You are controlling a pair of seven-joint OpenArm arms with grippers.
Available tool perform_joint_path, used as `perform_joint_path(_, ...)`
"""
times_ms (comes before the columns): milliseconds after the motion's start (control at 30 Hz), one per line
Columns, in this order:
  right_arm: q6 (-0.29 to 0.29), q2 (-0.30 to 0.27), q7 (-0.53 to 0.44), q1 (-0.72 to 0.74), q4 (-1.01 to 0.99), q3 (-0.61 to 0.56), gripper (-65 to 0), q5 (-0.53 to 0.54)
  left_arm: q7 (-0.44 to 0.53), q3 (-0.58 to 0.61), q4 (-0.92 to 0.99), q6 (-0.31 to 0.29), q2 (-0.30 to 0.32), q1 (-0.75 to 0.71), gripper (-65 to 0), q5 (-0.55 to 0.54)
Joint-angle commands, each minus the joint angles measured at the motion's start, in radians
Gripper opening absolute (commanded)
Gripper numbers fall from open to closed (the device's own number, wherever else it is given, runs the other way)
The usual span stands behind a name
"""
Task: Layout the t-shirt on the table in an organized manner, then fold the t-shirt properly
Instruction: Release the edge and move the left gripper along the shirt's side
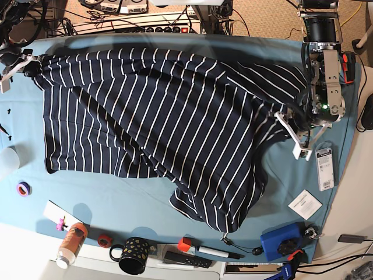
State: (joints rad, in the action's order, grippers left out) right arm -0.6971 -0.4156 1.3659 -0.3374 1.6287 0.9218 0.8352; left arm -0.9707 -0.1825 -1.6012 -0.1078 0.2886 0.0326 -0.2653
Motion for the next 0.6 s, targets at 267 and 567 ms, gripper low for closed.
perform_joint_path(267,-0.001,-0.027,0.0,0.002,0.012,0.008,-65.0,0.001,-0.019,-0.006,-0.013,0.145,0.095,0.017,-65.0,0.072)
perform_joint_path(567,-0.001,-0.025,-0.066,0.002,0.012,0.008,-65.0,-0.076,-0.017,-0.037,-0.013,0.192,0.094,-0.023,-65.0,0.11)
